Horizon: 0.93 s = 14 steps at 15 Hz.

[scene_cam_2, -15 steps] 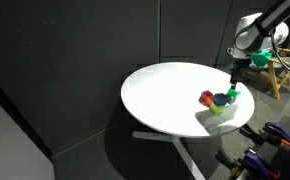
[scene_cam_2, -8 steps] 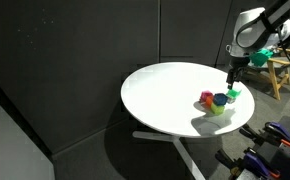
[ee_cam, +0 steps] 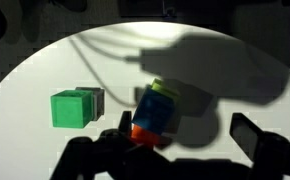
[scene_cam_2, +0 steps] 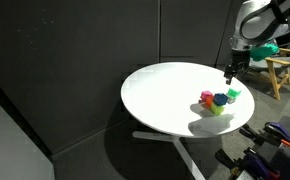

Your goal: Put the grey building block on the table to the right and then put the green building block on top of the grey building block

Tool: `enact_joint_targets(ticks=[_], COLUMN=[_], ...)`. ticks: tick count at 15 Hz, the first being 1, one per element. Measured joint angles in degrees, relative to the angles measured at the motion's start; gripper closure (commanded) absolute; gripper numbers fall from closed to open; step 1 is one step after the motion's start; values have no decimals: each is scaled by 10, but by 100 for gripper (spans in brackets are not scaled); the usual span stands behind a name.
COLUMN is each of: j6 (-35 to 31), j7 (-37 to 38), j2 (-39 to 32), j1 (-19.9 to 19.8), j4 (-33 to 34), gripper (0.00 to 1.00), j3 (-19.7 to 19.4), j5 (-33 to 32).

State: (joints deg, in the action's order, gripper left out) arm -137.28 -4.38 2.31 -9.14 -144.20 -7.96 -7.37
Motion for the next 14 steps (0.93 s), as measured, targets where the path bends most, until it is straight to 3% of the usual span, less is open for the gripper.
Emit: enact_joint_targets(ticks=[6, 14], j6=[65, 138], j7=[9, -11], j2=[70, 216], j1=[1, -6], j4=[-1, -20], gripper=[0, 0], j3=[0, -19], j5=[0, 0])
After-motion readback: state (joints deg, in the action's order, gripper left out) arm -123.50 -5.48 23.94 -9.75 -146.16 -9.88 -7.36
